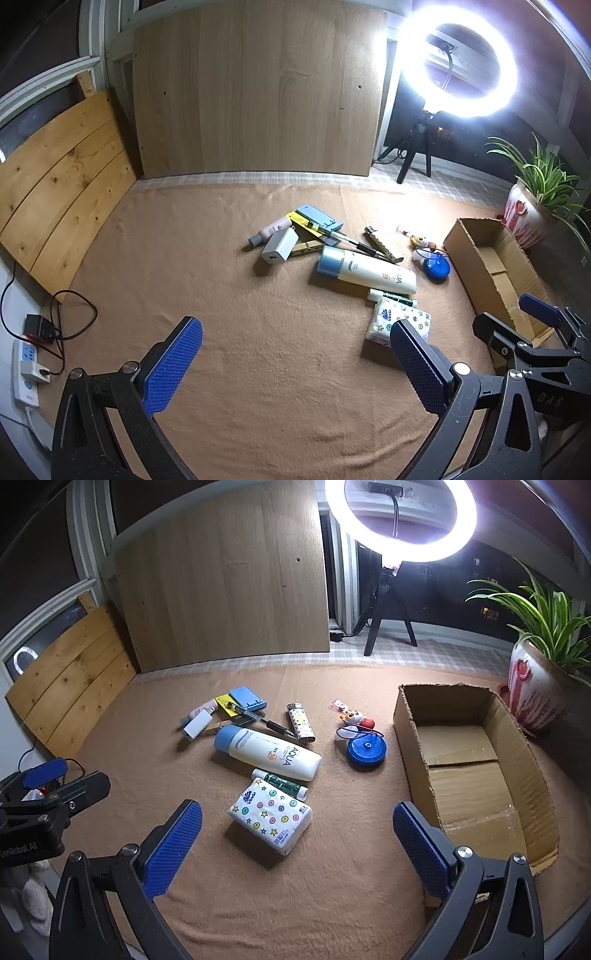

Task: Organize objects
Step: 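Move the right tool toward the patterned Vinda tissue pack, then close the right tool around the Vinda tissue pack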

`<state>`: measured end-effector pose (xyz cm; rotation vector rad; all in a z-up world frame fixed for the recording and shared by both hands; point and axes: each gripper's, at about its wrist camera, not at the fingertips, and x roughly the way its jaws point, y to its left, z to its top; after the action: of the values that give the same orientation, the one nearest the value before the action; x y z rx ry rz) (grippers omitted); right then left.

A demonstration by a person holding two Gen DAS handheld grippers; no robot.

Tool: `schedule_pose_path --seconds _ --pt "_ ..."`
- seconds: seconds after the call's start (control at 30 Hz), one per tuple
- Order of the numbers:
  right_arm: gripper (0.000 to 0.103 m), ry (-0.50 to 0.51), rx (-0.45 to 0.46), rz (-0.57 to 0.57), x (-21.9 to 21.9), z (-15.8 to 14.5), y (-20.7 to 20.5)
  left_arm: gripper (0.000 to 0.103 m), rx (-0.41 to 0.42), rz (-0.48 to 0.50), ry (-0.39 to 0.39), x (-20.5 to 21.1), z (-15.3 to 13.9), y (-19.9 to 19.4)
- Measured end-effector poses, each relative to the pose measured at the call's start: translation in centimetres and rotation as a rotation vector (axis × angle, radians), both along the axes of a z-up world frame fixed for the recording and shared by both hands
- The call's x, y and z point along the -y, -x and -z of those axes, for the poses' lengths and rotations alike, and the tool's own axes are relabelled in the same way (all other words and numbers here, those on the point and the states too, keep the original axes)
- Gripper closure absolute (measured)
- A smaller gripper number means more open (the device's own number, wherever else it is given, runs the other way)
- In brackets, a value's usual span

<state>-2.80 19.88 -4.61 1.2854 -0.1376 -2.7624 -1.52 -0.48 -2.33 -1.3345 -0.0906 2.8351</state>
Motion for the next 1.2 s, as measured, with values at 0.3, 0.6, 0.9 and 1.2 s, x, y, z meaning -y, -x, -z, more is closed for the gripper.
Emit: schedule_pose_path --seconds 0.3,0.6,0.9,1.2 --pt "0.001 0.052 0.056 -0.023 -0.3 1.7 1.8 0.000 0.028 -0.005 -0.004 0.1 1.5 0.8" --pt "0.009 0.070 0.113 -0.052 -0.4 3.5 3.9 0.000 0.055 -0.012 -0.008 0.3 3.0 1.4" --pt "0.023 0.100 0.194 -0.103 0.1 5.6 6.5 0.000 0.074 -0.005 -0.007 -0.2 4.0 1.8" --pt "0.029 0.211 0.320 -0.092 -0.7 8.7 9.0 0.000 0.089 -0.007 -0.014 -0.2 4.7 1.9"
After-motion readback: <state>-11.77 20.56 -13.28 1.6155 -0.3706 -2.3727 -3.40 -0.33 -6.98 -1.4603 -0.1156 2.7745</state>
